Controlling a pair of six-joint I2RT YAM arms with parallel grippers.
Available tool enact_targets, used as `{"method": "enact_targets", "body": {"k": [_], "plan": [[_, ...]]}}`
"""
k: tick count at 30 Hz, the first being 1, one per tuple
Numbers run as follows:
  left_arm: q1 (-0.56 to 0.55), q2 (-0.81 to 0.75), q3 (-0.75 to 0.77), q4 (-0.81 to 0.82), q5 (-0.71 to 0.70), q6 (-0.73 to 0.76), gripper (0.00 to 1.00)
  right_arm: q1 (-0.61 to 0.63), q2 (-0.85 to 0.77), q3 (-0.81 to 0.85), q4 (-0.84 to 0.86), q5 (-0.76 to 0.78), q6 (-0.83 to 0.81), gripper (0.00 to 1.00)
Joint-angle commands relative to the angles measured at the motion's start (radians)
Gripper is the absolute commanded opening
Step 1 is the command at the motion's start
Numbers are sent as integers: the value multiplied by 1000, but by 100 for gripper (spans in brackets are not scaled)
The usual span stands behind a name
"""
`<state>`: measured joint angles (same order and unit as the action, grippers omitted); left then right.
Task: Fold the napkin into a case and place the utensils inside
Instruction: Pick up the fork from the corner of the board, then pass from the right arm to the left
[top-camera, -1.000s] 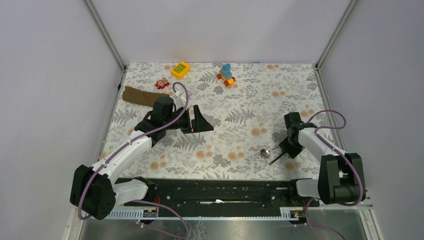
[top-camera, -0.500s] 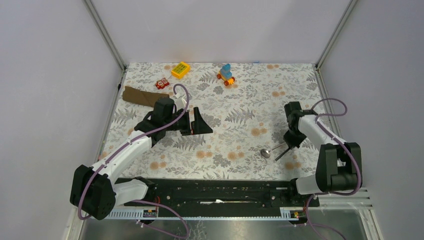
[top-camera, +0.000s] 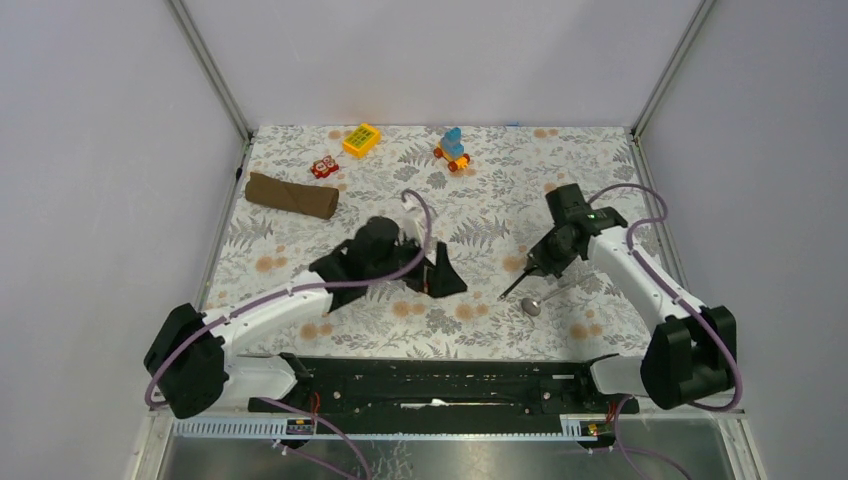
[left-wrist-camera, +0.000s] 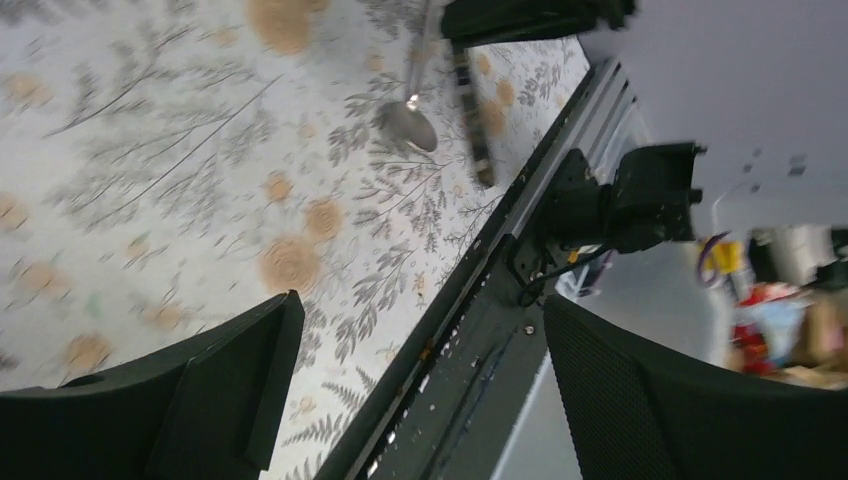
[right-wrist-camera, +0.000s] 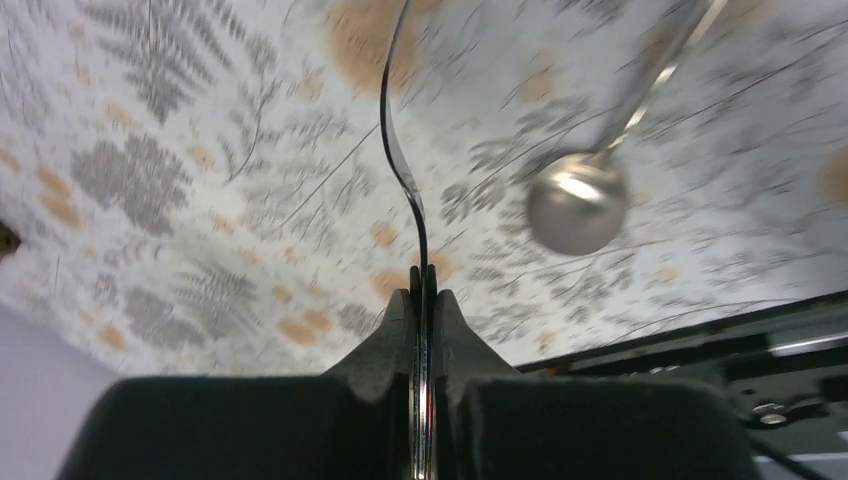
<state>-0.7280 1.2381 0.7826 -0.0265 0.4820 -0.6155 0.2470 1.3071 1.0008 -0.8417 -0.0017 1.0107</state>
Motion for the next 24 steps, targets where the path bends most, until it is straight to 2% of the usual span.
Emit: {"method": "enact_targets", "body": {"k": [1, 4, 6, 8, 12, 14, 16, 19, 21, 24], "plan": [[-204, 4, -29, 247, -363, 206, 93, 101, 73, 45, 83, -194, 151, 0], [-275, 14, -147, 510, -399, 313, 90, 137, 86, 17, 152, -288, 219, 0], [-304, 19, -201, 624, -408, 375, 88, 155, 78, 6, 183, -315, 255, 0], [-336, 28, -225, 667, -431, 450, 88, 163, 73, 11, 186, -326, 271, 0], [-394, 65, -223, 677, -569, 584, 85, 172, 63, 7, 210, -371, 302, 0], [-417, 73, -251, 758, -615, 623, 84, 178, 59, 0, 219, -396, 316, 0], [-440, 84, -291, 876, -653, 676, 82, 180, 51, -28, 254, -433, 346, 0], [-458, 124, -393, 1199, -653, 747, 79, 180, 36, -81, 316, -494, 394, 0], [-468, 181, -446, 1397, -628, 811, 73, 181, 22, -89, 327, -515, 409, 0], [-472, 216, -457, 1465, -598, 845, 70, 182, -8, -100, 341, -531, 438, 0]]}}
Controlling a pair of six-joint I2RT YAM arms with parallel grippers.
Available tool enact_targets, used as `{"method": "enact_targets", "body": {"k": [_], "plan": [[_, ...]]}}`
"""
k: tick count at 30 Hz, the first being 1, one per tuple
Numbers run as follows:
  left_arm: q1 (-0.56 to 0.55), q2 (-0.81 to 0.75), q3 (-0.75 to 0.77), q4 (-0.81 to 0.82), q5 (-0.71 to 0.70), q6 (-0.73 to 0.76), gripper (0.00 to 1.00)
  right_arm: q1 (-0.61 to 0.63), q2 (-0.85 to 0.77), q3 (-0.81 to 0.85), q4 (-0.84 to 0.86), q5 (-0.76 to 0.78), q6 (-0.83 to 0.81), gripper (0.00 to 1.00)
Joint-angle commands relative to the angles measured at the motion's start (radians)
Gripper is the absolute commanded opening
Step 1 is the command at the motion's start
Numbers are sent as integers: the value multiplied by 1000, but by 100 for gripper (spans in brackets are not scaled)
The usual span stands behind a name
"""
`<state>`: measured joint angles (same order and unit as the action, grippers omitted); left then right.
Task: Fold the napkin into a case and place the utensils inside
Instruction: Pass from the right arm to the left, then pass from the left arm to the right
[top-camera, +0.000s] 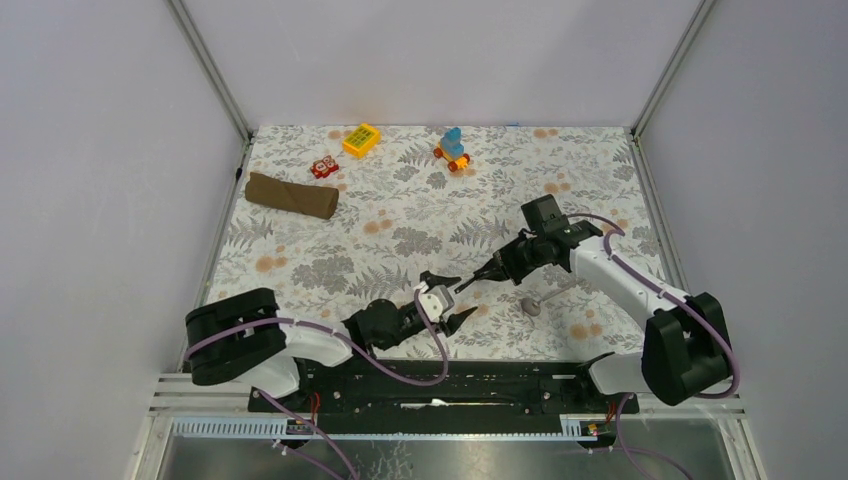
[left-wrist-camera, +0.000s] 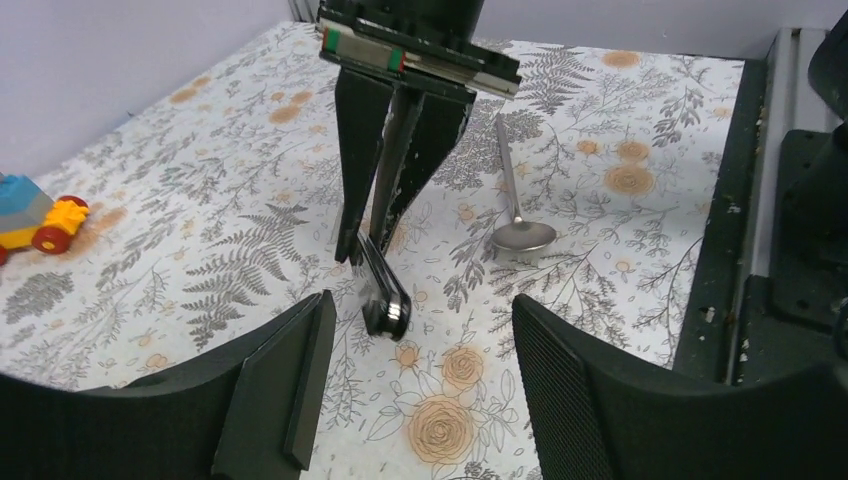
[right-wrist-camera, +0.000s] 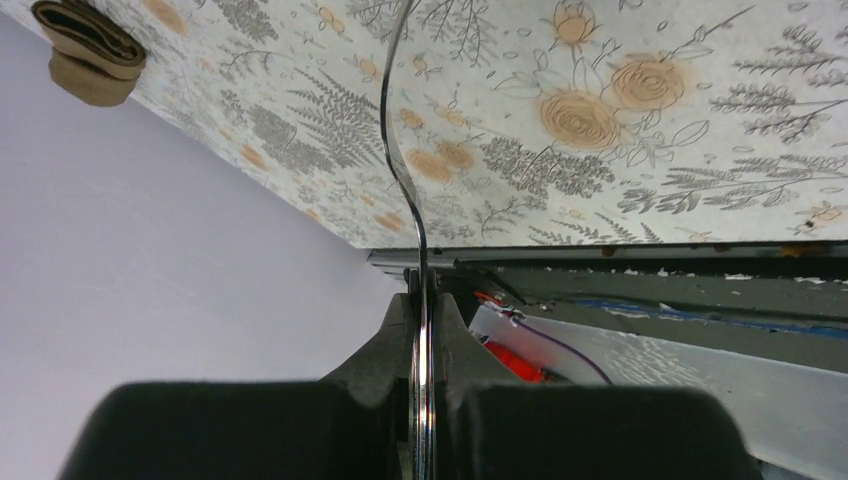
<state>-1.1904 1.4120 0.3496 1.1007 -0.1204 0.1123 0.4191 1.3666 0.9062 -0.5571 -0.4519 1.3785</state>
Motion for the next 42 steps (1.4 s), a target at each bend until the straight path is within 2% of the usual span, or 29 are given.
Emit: {"method": "enact_targets", "body": {"k": [1, 10, 17, 20, 21, 22, 24, 25, 26, 27, 29, 31, 32, 35, 37, 38, 42], "plan": [[-9, 49, -22, 341, 18, 124, 69, 10, -78, -7, 58, -84, 76, 0], [-9, 129, 10, 478, 41, 117, 65, 11, -113, -20, 62, -105, 97, 0], [-9, 165, 49, 494, 18, 119, 34, 12, -141, -25, 76, -121, 114, 0], [-9, 168, 60, 496, -14, 111, 10, 12, -156, -34, 90, -124, 107, 0], [-9, 161, 58, 497, -39, 103, 4, 12, -164, -35, 91, -111, 92, 9], [-9, 147, 53, 496, -64, 93, 0, 9, -170, -34, 93, -93, 72, 24], [-6, 96, 31, 476, -124, 35, 0, 10, -181, -26, 107, -43, -34, 64], [3, 54, 19, 439, -154, -28, 0, 7, -182, -15, 132, -25, -125, 78], [32, -4, 9, 375, -167, -110, 0, 5, -177, 5, 152, -20, -270, 88], [67, -65, 8, 268, -161, -219, 0, 0, -167, 41, 151, -41, -437, 93], [168, -208, 50, -53, -93, -443, 0, 8, -181, 110, 113, -73, -791, 98], [275, -308, 111, -342, 11, -607, 0, 12, -250, 87, 129, -188, -1006, 100], [336, -343, 132, -434, 108, -670, 0, 12, -277, 68, 132, -231, -1088, 100], [507, -433, 163, -570, 365, -837, 0, 13, -266, 72, 95, -270, -1180, 100], [579, -482, 176, -638, 450, -837, 0, 14, -234, 84, 131, -341, -1161, 98], [610, -498, 181, -655, 494, -885, 0, 14, -224, 83, 155, -358, -1145, 96], [676, -539, 189, -667, 596, -976, 0, 14, -202, 86, 192, -368, -1120, 92]]}}
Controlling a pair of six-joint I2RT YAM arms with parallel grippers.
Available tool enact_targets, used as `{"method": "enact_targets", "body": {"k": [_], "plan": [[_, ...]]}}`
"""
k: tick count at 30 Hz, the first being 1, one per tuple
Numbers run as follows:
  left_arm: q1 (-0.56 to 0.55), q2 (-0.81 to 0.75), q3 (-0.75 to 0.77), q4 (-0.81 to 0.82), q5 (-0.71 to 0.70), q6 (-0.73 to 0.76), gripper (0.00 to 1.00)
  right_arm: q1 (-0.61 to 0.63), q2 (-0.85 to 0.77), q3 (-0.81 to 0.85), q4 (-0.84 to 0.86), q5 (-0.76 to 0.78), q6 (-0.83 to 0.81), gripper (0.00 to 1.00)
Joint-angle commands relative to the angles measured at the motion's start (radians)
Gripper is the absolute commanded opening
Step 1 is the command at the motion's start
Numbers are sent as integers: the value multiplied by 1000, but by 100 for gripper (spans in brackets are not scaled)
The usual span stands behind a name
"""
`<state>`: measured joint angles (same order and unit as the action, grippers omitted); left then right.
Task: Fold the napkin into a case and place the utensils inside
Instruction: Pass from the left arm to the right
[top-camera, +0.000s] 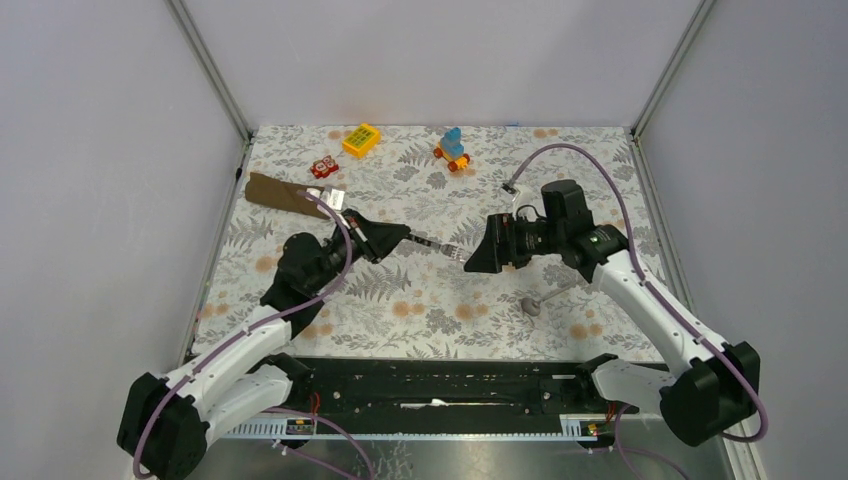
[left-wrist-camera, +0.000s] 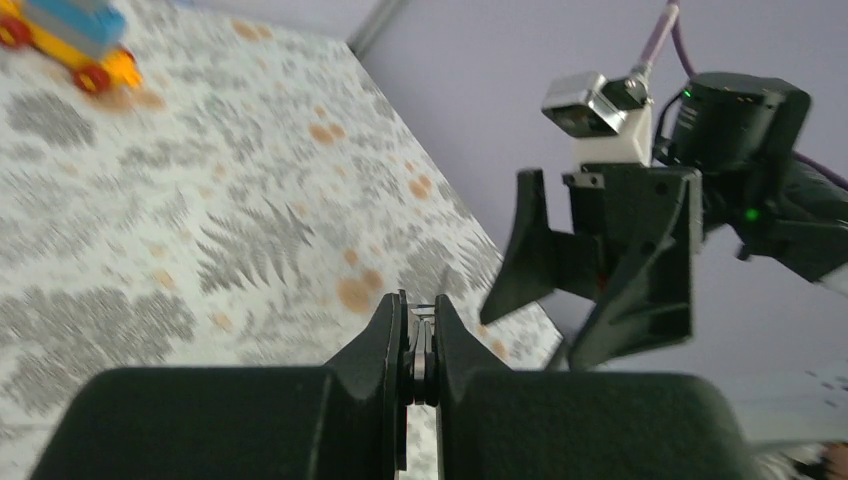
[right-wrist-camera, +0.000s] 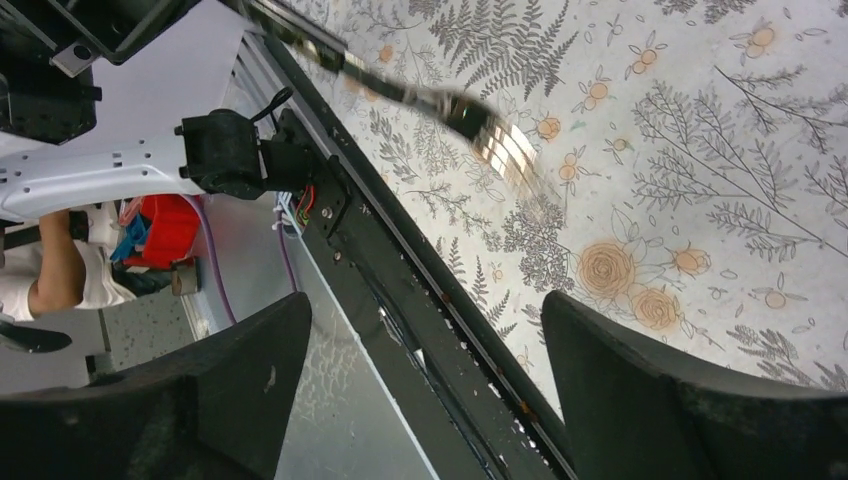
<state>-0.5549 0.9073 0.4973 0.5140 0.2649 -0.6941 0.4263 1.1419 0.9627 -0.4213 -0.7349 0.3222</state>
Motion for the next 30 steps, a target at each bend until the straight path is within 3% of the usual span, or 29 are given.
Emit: {"method": "enact_targets", "body": {"k": [1, 7, 11, 15, 18, 23, 25, 26, 27, 28, 30], "plan": [[47, -37, 32, -55, 229, -201, 0, 6, 31, 32, 59, -98, -60, 88], [74, -14, -6, 94, 329, -331, 0, 6, 56, -7, 109, -125, -30, 72], [80, -5, 2, 108, 361, -340, 0, 6, 48, -49, 132, -163, -22, 64], [84, 9, 0, 131, 376, -355, 0, 6, 28, -107, 220, -239, 27, 47], [87, 24, 0, 148, 379, -371, 0, 5, 24, -124, 258, -267, 52, 23], [96, 29, -6, 145, 338, -389, 2, 6, 6, -175, 388, -311, 162, 0], [96, 12, -6, 78, 266, -399, 32, 6, -6, -198, 467, -256, 236, 0], [95, 1, -13, 62, 233, -407, 52, 6, -15, -216, 526, -223, 293, 0], [94, -11, -22, 47, 191, -420, 90, 6, -22, -231, 569, -178, 343, 0], [92, -22, -36, 31, 166, -436, 98, 6, -27, -240, 600, -130, 381, 0], [76, -41, -68, 47, 122, -469, 99, 8, -23, -252, 662, -66, 442, 0]]}}
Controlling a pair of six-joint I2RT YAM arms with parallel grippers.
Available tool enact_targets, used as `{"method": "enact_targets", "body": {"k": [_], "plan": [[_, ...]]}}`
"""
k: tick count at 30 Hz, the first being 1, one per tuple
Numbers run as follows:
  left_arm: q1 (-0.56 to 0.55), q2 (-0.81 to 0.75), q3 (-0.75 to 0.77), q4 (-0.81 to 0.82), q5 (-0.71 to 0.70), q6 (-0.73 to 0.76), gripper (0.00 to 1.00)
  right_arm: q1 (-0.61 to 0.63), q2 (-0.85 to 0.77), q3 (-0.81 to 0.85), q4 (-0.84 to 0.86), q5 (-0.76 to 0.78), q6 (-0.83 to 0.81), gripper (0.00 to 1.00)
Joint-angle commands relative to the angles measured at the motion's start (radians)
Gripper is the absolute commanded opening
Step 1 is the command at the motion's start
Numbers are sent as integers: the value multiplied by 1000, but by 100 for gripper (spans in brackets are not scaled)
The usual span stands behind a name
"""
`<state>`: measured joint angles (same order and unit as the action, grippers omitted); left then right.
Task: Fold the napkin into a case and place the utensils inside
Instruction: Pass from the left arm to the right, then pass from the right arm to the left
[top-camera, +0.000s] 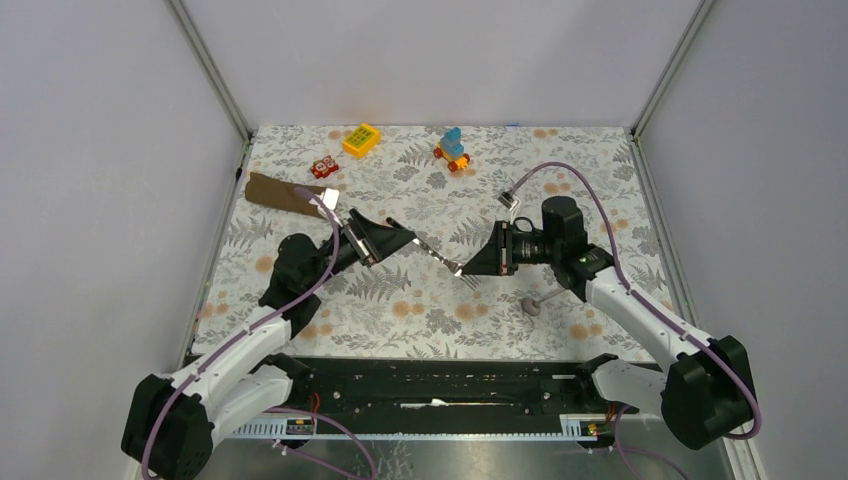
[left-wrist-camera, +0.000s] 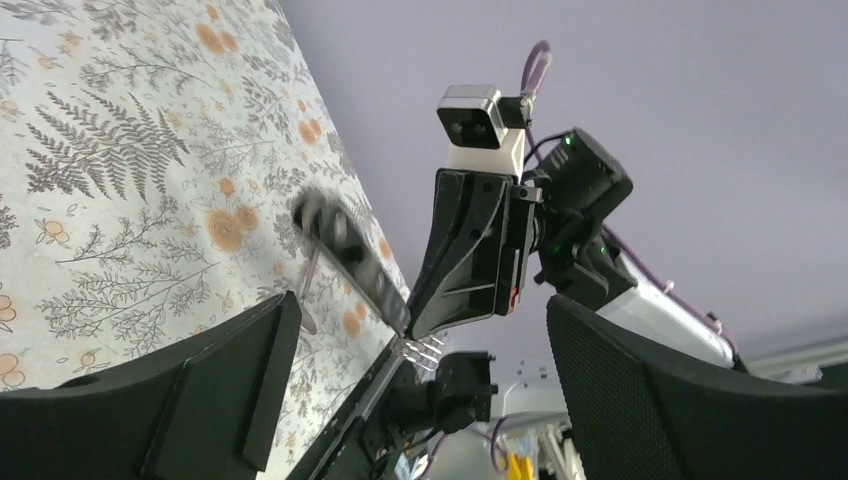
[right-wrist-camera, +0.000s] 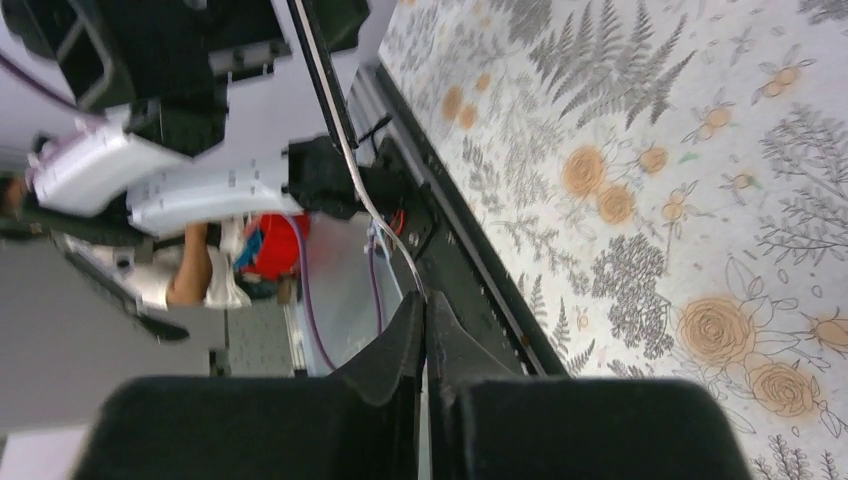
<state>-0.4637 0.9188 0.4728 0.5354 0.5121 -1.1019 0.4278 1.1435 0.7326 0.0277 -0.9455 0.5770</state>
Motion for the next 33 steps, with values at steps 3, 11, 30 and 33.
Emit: {"method": "enact_targets", "body": {"k": [3, 11, 30, 33], "plan": [[-78, -42, -84, 91, -190, -104, 91, 11, 12, -12, 256, 203, 227, 0], [-284, 46, -136, 289, -453, -71, 54, 27, 104, 33, 321, 235, 313, 0], [-354, 290, -115, 528, -561, -178, 39, 57, 108, 55, 364, 260, 375, 0], [-357, 307, -107, 528, -566, -181, 38, 57, 112, 53, 375, 258, 383, 0]]}}
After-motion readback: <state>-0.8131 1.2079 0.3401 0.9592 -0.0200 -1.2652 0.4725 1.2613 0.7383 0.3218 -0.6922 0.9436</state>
